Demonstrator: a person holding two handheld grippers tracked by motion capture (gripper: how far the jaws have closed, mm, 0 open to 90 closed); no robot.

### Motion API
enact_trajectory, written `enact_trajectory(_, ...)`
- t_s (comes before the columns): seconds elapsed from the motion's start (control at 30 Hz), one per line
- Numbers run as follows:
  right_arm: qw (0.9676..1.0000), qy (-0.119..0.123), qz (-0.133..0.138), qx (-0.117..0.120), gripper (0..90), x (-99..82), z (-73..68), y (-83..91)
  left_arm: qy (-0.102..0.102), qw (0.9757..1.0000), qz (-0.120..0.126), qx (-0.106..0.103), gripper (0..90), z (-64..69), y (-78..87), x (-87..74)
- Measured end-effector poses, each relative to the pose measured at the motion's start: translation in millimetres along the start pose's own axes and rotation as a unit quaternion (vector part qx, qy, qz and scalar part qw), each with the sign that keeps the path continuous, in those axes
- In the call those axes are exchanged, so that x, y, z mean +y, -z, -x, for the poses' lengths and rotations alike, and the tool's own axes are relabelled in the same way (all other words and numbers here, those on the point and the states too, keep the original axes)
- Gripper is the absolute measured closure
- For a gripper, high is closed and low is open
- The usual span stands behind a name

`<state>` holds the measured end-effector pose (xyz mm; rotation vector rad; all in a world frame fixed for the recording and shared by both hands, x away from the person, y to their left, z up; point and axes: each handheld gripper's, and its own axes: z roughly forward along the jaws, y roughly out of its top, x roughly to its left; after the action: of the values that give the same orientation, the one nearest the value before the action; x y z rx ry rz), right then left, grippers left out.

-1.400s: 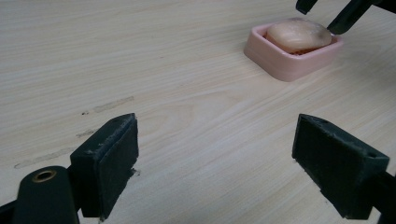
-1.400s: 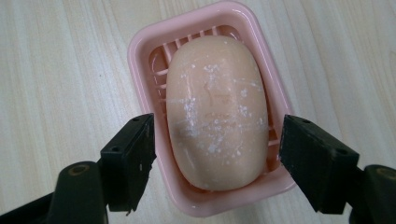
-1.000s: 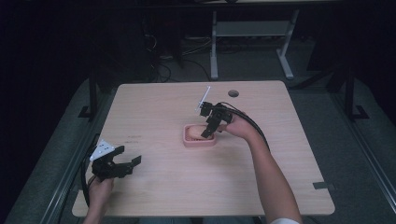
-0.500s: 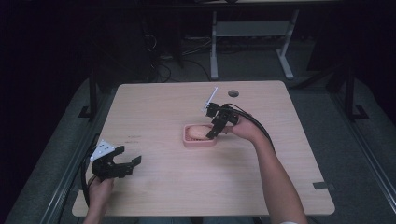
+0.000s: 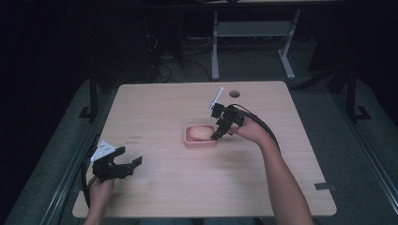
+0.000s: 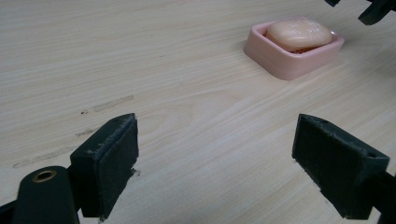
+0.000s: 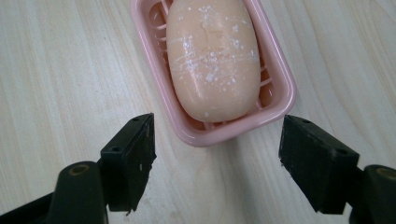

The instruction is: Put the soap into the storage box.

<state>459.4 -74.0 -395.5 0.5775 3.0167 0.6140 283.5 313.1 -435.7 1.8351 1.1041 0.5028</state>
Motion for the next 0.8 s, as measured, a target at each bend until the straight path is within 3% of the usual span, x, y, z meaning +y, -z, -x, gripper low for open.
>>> enact_trajectory(0.5,0.9998,-0.017,0.004,0.003,26.3,-19.7,-0.6,3.0,0.0,1.0,0.0,0.0,14.2,1.0,-0.6,0.0)
enact_trajectory(0.8,0.9996,-0.022,0.02,-0.001,26.3,-32.4,-5.3,9.5,-0.001,1.0,-0.003,0.0,14.3,1.5,-0.5,0.2)
